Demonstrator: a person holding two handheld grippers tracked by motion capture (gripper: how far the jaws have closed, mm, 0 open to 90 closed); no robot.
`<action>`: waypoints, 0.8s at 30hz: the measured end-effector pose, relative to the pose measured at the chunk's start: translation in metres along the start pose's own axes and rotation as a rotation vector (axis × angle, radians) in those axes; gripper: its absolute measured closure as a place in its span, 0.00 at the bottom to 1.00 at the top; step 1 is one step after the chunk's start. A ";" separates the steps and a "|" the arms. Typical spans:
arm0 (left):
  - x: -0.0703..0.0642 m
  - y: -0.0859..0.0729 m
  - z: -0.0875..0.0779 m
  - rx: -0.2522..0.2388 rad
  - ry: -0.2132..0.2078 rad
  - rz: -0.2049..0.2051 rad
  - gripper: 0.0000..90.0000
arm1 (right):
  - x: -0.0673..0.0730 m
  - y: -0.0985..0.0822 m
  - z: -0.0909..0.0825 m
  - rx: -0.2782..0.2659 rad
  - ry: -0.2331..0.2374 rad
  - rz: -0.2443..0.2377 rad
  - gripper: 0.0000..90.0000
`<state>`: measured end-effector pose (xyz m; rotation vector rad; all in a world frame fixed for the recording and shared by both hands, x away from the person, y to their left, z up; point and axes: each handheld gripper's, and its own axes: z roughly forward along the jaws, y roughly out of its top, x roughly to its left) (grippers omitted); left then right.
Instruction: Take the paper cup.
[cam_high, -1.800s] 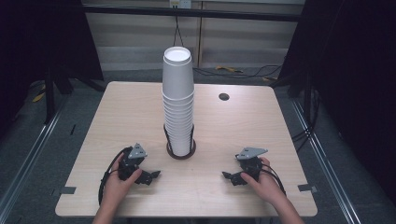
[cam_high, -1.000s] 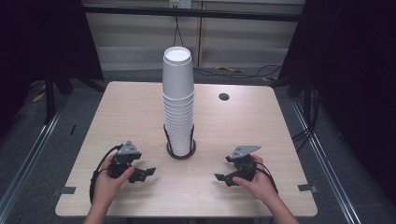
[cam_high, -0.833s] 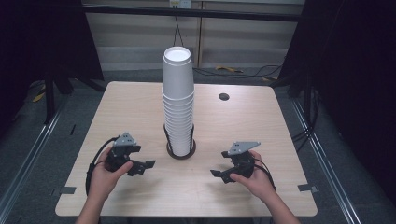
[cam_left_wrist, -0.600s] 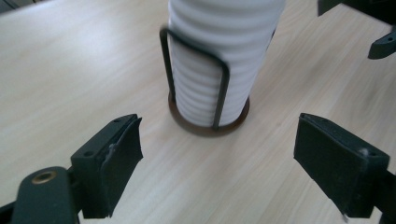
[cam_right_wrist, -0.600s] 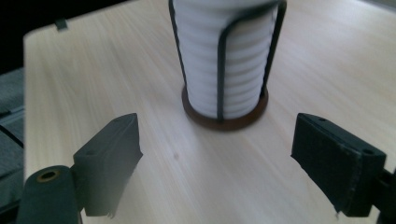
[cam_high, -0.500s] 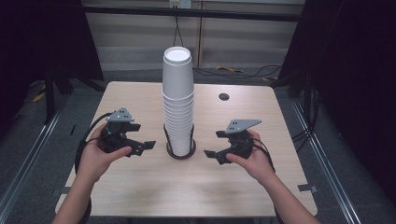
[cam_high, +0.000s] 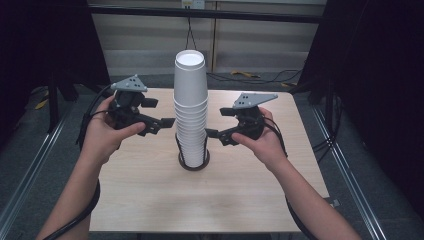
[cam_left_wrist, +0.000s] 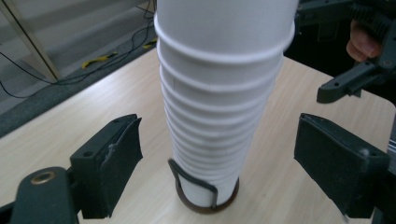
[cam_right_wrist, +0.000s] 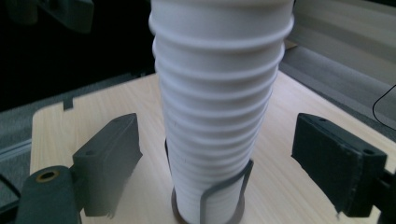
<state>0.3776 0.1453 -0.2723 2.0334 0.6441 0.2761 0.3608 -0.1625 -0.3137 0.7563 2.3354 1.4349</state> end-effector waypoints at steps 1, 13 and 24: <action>0.000 0.004 0.001 -0.003 -0.006 -0.001 0.16 | -0.001 0.003 0.001 -0.008 -0.001 0.010 0.16; -0.001 0.037 0.015 -0.015 -0.033 0.016 0.15 | -0.005 0.023 0.017 -0.077 0.015 0.071 0.16; -0.004 0.049 0.038 -0.016 -0.013 0.004 0.12 | -0.002 0.030 0.027 -0.084 0.014 0.070 0.16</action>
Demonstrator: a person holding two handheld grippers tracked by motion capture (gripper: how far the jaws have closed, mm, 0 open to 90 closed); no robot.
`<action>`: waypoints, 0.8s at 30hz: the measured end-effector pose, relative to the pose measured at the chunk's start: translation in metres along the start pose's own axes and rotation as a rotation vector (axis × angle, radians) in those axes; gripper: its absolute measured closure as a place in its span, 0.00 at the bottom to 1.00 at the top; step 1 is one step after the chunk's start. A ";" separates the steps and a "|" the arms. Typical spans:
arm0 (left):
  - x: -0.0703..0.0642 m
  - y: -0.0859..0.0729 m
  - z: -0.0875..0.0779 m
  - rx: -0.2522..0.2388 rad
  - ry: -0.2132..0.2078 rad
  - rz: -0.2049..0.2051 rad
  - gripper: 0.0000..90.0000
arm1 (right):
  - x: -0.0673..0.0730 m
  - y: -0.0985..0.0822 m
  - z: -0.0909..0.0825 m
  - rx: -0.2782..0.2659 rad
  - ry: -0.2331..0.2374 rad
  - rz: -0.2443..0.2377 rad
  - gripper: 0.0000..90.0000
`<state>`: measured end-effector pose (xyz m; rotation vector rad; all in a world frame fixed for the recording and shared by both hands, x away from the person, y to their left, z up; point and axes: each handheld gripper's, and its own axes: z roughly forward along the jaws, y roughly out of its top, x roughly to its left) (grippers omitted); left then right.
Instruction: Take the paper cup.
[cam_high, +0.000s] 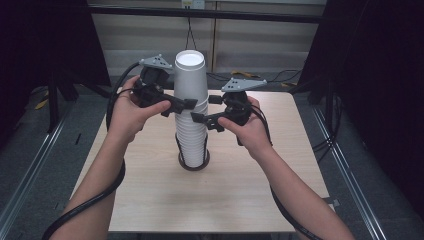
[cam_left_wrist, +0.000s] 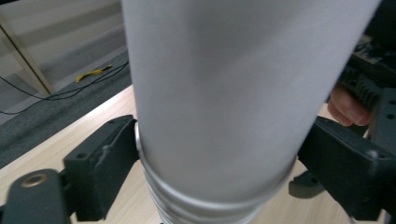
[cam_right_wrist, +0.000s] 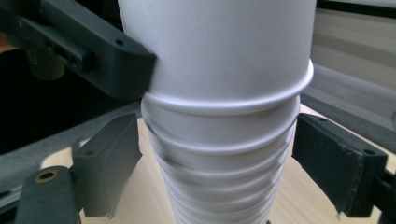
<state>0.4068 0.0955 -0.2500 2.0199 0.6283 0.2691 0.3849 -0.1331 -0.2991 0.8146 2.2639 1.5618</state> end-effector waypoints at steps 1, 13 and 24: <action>0.001 0.000 0.002 -0.004 -0.007 0.005 0.11 | 0.001 0.001 0.001 0.009 -0.012 -0.019 0.17; 0.006 -0.005 0.018 -0.031 -0.029 -0.014 0.04 | 0.001 0.000 0.004 -0.002 -0.014 -0.016 0.17; 0.004 -0.008 0.024 -0.077 -0.017 0.000 0.07 | 0.001 -0.001 0.005 -0.011 -0.021 -0.018 0.16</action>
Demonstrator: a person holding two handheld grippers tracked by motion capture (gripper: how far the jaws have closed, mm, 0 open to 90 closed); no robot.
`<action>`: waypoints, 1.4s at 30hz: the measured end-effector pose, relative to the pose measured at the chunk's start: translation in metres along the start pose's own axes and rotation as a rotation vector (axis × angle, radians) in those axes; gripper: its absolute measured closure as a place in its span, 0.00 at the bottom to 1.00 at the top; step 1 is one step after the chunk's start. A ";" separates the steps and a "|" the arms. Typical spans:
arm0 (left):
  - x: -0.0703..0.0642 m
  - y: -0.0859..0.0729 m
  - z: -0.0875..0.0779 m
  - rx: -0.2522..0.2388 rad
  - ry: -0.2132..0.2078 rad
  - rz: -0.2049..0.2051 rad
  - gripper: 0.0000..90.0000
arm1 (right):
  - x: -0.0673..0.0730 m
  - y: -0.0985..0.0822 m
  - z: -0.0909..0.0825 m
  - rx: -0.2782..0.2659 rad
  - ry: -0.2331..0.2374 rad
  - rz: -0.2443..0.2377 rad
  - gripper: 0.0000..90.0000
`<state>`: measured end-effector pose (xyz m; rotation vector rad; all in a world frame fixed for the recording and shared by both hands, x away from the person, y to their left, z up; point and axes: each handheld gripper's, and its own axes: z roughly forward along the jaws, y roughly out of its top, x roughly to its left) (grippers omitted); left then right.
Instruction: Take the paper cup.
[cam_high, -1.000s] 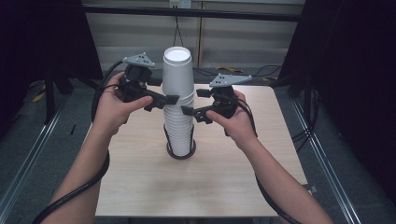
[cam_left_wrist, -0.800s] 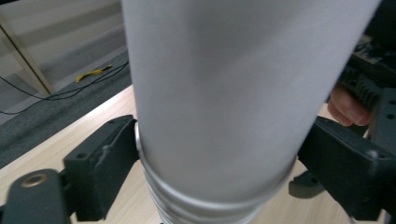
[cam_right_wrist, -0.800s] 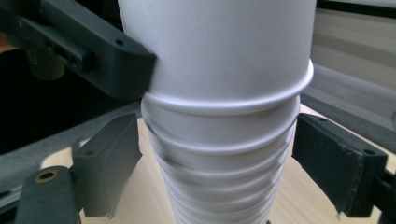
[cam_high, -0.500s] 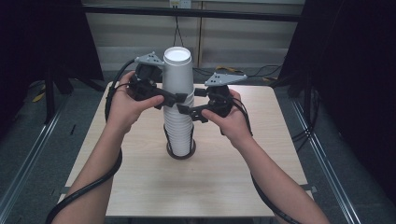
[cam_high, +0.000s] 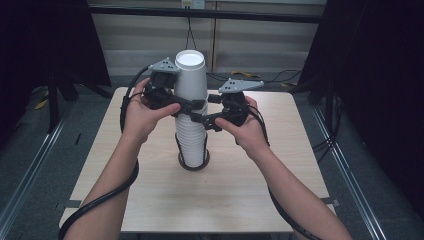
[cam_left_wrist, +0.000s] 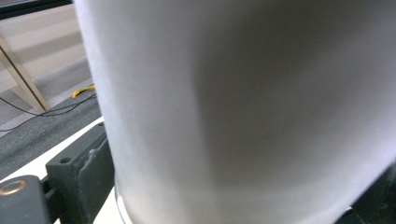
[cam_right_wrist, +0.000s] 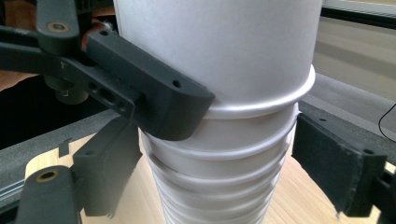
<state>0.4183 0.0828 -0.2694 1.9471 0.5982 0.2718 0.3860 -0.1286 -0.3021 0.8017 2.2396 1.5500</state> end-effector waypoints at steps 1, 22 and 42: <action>0.000 -0.001 0.000 -0.005 0.001 -0.003 0.07 | 0.000 0.000 0.000 0.000 0.000 0.000 0.16; -0.002 0.009 -0.009 -0.028 0.016 -0.010 0.08 | 0.001 -0.002 0.001 0.032 0.000 -0.025 0.16; -0.003 0.019 -0.015 -0.040 0.026 -0.008 0.08 | 0.002 0.001 0.003 0.003 -0.013 -0.004 0.14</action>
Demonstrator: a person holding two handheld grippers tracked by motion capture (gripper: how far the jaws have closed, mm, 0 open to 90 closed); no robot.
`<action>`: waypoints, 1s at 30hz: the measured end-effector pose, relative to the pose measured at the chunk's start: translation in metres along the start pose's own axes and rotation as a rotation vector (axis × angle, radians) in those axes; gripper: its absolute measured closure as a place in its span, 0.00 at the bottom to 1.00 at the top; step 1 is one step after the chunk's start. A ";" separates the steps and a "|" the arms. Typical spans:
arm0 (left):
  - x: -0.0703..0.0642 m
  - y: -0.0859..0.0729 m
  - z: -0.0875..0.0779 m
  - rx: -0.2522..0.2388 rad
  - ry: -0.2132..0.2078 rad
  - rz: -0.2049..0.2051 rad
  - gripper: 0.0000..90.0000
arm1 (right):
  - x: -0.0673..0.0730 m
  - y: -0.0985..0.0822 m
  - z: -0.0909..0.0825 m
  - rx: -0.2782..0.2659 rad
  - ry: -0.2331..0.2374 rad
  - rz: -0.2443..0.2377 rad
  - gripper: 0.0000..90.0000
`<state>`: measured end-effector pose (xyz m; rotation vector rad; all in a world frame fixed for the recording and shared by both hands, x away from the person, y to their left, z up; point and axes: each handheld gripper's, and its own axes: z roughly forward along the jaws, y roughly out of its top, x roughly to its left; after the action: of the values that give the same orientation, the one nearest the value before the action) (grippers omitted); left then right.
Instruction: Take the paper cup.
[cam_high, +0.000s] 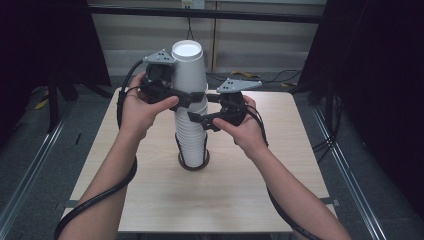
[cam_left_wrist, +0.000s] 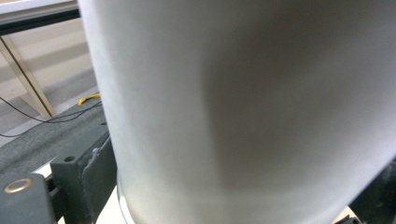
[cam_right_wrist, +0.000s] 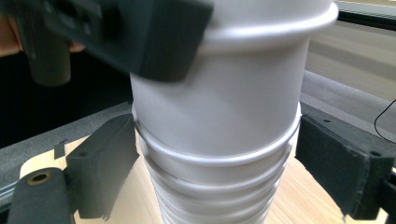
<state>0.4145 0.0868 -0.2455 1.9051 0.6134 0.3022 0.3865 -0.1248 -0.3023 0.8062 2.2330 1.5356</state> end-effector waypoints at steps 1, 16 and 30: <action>0.000 0.001 -0.001 0.000 0.001 0.001 0.08 | 0.000 0.000 0.000 0.005 -0.002 -0.001 0.14; -0.001 0.019 -0.010 -0.004 0.015 0.006 0.09 | 0.000 -0.003 0.001 0.017 0.005 -0.007 0.15; -0.001 0.027 -0.016 -0.025 0.002 0.006 0.10 | 0.001 -0.003 0.001 0.022 -0.002 -0.013 0.15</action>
<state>0.4139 0.0909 -0.2142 1.8828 0.6030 0.3138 0.3856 -0.1240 -0.3058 0.7972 2.2536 1.5056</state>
